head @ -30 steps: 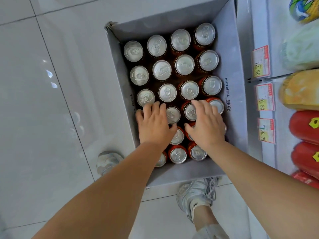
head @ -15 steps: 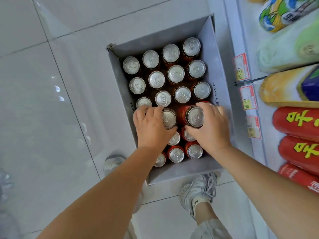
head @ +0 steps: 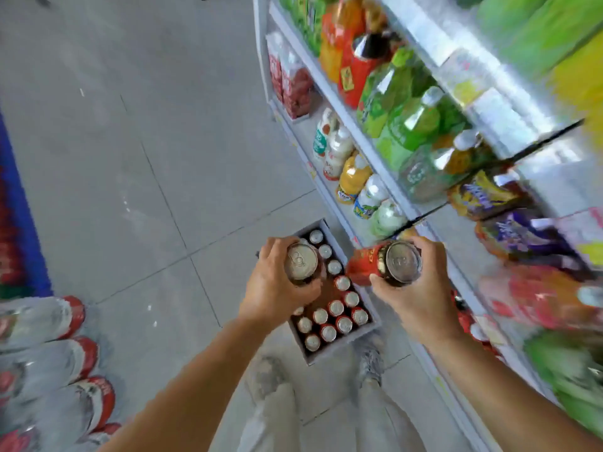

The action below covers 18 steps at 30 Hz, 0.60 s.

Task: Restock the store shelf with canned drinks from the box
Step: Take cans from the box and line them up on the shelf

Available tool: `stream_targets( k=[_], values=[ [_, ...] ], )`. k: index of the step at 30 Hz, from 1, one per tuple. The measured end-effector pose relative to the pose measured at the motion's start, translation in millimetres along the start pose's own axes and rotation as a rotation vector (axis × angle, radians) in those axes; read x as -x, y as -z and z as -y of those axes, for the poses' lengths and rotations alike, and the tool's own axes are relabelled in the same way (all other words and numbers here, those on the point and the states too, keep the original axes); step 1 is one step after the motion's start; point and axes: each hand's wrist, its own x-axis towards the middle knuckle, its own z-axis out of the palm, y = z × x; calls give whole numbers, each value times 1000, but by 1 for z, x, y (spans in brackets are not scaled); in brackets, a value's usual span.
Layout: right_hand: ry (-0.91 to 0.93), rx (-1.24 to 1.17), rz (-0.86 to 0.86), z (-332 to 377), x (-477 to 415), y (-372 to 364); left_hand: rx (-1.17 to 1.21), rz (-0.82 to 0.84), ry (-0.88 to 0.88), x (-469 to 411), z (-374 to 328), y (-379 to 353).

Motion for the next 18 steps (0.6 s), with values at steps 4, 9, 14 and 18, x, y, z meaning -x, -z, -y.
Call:
stream_targets(
  k=[4,9,14,18],
  values=[
    [9,-116,-162,99,48,78,104,60,-203,29,-112,83],
    [64,-231,-305,168,100,157,207,163,-448,62,-214,132],
    [71,-229,-518,197,136,231,216,285,-645,86,-295,142],
    [113,-260,-685,206,149,292,295,365,-749,106,-353,130]
  ],
)
